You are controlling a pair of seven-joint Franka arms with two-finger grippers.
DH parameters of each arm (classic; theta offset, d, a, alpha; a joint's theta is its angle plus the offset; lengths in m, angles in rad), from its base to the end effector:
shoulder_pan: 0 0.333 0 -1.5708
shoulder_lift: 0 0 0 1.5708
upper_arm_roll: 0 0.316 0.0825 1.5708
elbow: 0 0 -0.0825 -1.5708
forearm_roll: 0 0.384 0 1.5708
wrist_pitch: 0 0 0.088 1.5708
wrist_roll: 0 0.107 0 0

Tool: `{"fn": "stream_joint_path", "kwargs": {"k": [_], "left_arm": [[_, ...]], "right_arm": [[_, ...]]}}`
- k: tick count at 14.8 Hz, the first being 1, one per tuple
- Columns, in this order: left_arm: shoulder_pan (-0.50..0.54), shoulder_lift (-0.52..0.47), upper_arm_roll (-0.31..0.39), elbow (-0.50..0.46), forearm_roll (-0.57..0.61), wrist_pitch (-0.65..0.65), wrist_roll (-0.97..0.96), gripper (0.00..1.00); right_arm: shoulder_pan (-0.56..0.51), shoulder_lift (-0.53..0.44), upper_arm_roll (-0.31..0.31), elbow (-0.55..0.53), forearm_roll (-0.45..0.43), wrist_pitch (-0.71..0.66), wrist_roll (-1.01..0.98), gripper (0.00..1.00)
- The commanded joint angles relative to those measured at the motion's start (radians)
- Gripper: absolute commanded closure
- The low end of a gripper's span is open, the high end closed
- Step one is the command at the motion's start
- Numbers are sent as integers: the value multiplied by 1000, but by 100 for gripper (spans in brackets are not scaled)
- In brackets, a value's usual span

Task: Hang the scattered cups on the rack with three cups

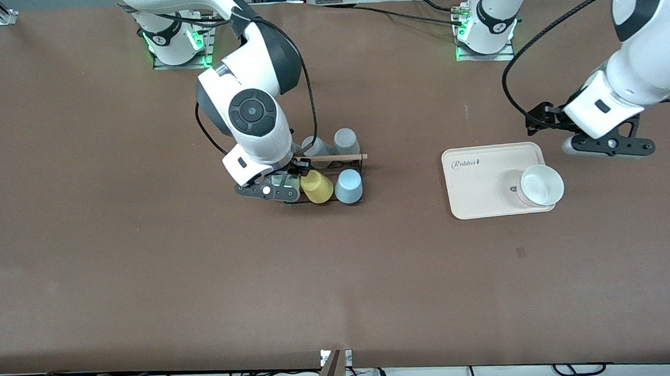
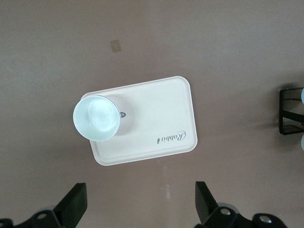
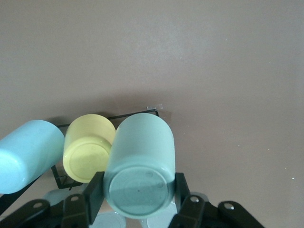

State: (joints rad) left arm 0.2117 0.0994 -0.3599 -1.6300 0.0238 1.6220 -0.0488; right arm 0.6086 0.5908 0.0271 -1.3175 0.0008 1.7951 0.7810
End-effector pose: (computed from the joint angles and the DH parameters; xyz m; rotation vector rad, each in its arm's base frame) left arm 0.5756 -0.0749 0.5477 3.1321 -0.1598 -0.1595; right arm 0.5733 0.4181 0.3840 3.0682 -0.2294 -0.1483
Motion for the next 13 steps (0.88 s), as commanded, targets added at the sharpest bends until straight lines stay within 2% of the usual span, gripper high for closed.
{"fn": "stream_joint_path", "kwargs": {"k": [1, 4, 6, 7, 8, 9, 13], "left_arm": [[8, 3, -2, 24, 4, 4, 23, 0], [11, -6, -1, 32, -25, -11, 14, 0], [11, -9, -1, 42, -22, -54, 10, 0], [11, -7, 1, 44, -27, -54, 9, 0], [12, -6, 1, 45, -28, -47, 9, 0], [20, -4, 1, 47, -30, -44, 7, 0], [35, -4, -1, 45, -31, -44, 9, 0]], "right_arm": [[13, 35, -10, 32, 14, -8, 15, 70], [13, 52, -10, 27, 13, -8, 24, 66], [11, 58, -10, 27, 14, -8, 30, 52], [13, 58, -10, 27, 14, -6, 32, 38], [13, 58, -10, 27, 14, -6, 32, 32], [11, 58, -10, 27, 14, -6, 32, 19], [-1, 50, -12, 32, 13, -8, 14, 1]]}}
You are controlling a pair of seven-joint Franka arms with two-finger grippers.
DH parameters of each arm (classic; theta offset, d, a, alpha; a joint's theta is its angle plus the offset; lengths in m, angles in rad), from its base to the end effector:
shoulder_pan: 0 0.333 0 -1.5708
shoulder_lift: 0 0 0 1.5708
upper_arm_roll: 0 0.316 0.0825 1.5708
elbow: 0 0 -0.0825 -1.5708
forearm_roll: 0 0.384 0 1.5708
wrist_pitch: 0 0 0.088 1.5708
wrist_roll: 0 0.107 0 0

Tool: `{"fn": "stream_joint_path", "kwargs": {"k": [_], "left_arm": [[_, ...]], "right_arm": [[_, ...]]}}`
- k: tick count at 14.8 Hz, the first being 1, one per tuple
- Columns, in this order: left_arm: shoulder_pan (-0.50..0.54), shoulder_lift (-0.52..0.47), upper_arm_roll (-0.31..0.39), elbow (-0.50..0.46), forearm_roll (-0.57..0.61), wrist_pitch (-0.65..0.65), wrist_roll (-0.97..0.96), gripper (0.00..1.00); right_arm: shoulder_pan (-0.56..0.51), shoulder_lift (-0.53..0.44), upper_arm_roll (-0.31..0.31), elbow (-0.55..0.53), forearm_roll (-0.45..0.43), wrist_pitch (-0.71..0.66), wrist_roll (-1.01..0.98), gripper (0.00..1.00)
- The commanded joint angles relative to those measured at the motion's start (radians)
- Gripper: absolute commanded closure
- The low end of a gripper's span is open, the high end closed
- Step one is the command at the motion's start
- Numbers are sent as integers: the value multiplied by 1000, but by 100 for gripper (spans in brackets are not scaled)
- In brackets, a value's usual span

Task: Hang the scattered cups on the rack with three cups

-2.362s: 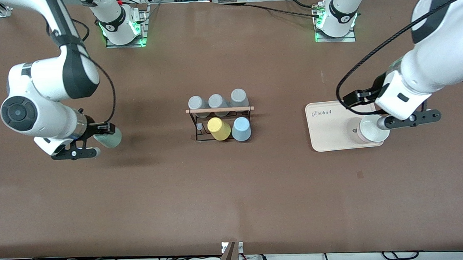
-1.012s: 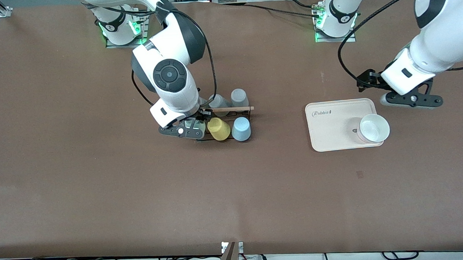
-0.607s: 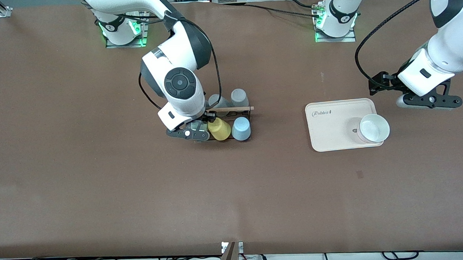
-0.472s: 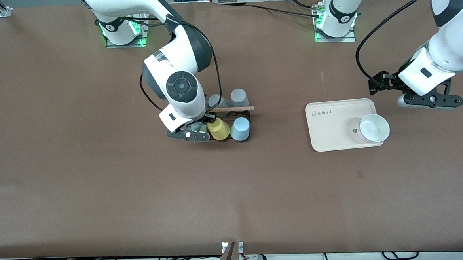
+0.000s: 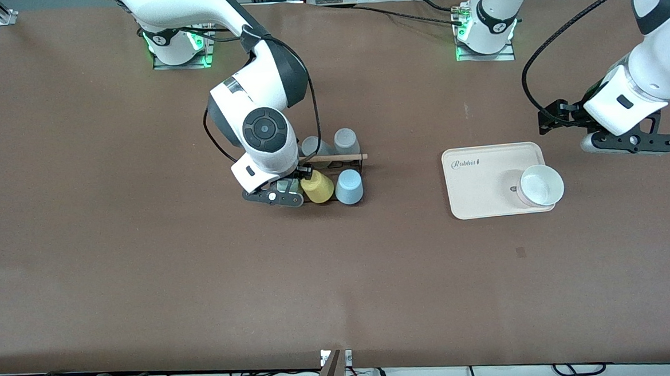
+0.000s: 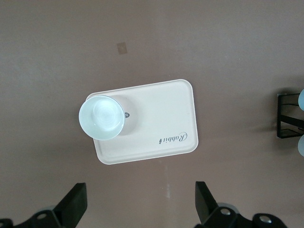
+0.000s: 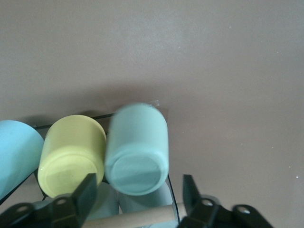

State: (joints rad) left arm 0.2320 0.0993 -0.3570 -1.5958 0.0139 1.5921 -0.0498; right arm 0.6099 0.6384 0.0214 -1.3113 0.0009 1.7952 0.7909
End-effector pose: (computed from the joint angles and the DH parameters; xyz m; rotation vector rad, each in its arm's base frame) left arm 0.5766 -0.0620 0.5615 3.1233 -0.1191 -0.1536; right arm 0.5769 0.4178 0.3530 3.0353 -0.2481 -0.1923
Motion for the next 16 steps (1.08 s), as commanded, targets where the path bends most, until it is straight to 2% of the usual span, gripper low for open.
{"fn": "stream_joint_path", "kwargs": {"k": [1, 2, 4, 5, 7, 12, 15, 16], "left_arm": [[13, -4, 0, 8, -22, -11, 10, 0], [-20, -10, 22, 7, -19, -11, 7, 0], [-185, -12, 206, 10, -22, -14, 13, 0], [-232, -12, 263, 10, -34, -15, 15, 0], [-232, -12, 263, 11, -45, -18, 11, 0], [-232, -12, 263, 13, -45, -12, 8, 0], [-234, -12, 262, 14, -45, -12, 8, 0], [-234, -12, 263, 14, -45, -12, 8, 0]], "right_arm": [[-5, 1, -9, 26, 13, -8, 2, 0], [-7, 0, -11, 27, 13, -8, 1, 0], [-28, -8, -15, 29, 13, -16, -24, 0], [-51, -26, -12, 29, 14, -19, -54, 0], [-87, -58, -17, 29, 13, -43, -81, 0], [-322, -186, -14, 27, 11, -129, -283, 0], [-428, -265, -15, 20, 5, -180, -376, 0], [-452, -290, -15, 20, -2, -209, -463, 0]]}}
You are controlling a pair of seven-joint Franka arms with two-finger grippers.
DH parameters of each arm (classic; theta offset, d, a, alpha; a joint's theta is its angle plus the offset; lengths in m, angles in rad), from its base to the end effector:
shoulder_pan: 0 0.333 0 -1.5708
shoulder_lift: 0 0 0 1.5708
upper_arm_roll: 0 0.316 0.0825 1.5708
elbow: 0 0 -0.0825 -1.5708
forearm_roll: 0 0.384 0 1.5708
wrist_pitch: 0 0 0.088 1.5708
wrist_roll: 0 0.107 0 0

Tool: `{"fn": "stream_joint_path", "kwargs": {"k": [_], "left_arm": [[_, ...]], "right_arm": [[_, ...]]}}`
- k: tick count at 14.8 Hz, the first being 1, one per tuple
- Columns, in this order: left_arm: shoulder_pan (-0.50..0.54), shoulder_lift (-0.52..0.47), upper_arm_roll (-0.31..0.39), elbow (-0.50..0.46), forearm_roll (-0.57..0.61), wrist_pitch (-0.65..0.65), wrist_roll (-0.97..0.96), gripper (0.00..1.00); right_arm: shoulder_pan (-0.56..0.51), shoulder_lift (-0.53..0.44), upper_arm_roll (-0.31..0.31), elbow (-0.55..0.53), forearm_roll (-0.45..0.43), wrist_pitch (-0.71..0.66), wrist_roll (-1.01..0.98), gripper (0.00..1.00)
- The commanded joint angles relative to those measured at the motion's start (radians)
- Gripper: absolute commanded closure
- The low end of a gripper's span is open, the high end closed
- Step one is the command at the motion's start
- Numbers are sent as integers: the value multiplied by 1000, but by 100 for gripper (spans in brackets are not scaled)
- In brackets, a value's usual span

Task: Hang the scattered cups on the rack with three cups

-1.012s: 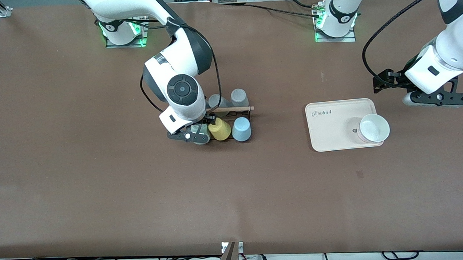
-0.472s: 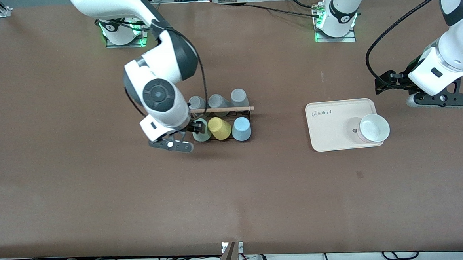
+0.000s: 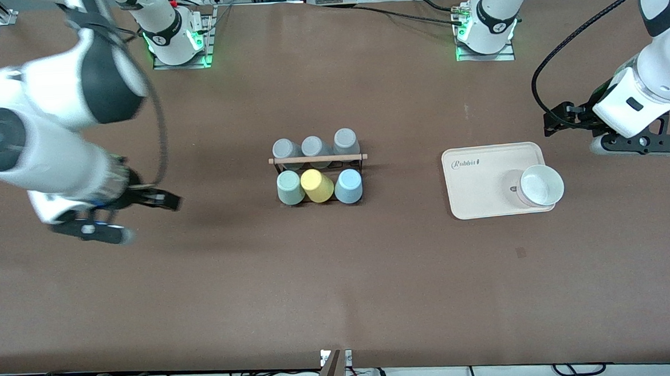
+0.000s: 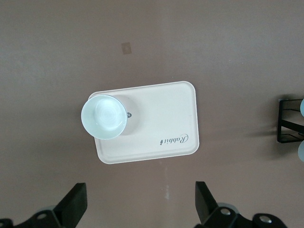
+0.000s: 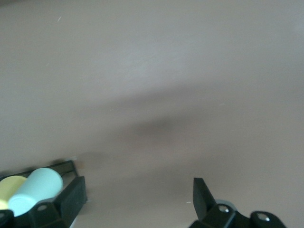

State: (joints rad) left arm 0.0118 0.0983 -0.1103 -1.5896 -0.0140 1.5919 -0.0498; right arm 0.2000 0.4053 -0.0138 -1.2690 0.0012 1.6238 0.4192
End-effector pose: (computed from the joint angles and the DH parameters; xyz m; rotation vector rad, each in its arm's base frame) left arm 0.5786 -0.0559 0.5619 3.1194 -0.0744 -0.1514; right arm 0.6614 0.1265 0.5220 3.1006 -0.3615 -0.0732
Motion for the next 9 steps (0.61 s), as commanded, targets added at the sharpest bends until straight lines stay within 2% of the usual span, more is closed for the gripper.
{"fn": "stream_joint_path", "kwargs": {"k": [1, 4, 9], "left_arm": [[-13, -11, 17, 8, -17, -15, 10, 0], [-13, -11, 15, 7, -17, -12, 8, 0], [-13, -11, 15, 7, -17, -13, 10, 0]], "right_arm": [[-65, -83, 14, -23, -3, -79, -158, 0], [-97, -170, 11, -53, -3, -165, -209, 0], [-96, -376, 11, -283, -32, -81, -209, 0]]}}
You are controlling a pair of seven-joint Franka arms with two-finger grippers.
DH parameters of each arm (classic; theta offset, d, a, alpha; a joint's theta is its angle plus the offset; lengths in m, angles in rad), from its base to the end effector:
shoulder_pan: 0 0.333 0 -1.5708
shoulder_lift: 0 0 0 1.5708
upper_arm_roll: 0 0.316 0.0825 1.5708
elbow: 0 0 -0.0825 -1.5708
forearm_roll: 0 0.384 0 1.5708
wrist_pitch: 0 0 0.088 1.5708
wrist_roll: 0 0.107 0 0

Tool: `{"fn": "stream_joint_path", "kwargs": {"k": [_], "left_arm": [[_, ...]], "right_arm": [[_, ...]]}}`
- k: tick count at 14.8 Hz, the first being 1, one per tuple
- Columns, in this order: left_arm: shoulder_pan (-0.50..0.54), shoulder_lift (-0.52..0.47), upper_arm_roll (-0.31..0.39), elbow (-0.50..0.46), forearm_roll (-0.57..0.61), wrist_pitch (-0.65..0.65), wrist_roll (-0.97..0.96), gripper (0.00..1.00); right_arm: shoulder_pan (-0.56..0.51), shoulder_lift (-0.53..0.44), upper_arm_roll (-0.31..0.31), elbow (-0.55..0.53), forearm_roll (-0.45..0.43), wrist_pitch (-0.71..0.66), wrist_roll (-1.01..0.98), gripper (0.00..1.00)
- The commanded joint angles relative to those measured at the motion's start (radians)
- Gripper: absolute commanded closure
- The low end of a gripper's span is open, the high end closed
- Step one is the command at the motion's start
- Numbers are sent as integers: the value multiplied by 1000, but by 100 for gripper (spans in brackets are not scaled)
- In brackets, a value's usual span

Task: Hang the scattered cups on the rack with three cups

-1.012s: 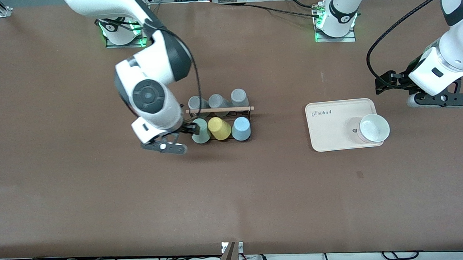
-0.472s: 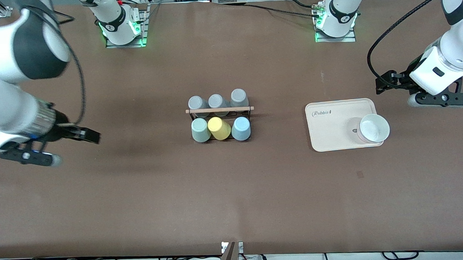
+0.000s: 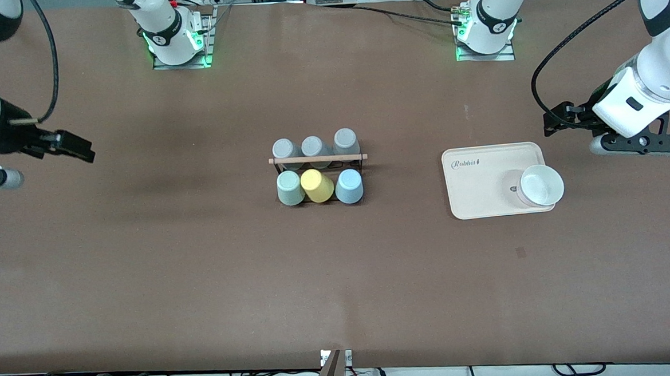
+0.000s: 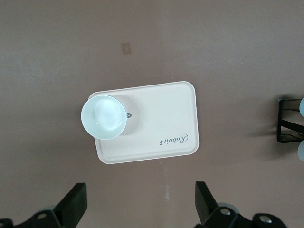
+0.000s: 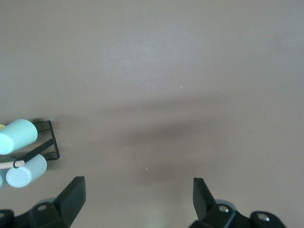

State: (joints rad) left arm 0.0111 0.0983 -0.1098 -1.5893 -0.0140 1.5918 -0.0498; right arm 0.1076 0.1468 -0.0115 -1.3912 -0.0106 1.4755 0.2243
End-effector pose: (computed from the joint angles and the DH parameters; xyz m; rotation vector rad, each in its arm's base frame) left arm 0.5786 -0.0560 0.5620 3.1194 -0.0748 -0.1511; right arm 0.5874 0.0560 0.6163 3.1117 -0.2007 -0.0932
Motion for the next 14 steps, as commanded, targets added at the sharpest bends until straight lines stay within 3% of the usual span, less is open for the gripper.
{"fn": "stream_joint_path", "kwargs": {"k": [1, 5, 8, 10, 14], "left_arm": [[-11, -11, 15, 6, -17, -13, 10, 0], [-13, -12, 15, 6, -17, -13, 11, 0], [-11, -11, 16, 6, -17, -13, 11, 0], [-13, -11, 15, 6, -17, -13, 11, 0], [-13, -11, 15, 6, -17, -13, 13, 0]], "right_arm": [[-3, -156, 8, -213, -22, 100, -14, 0], [3, -153, 16, -186, -120, 101, -75, 0], [-2, -145, 10, -177, -80, 91, -68, 0], [-23, -147, -16, -175, 33, 77, -72, 0], [-26, -104, -25, -120, 35, 65, -86, 0]]}}
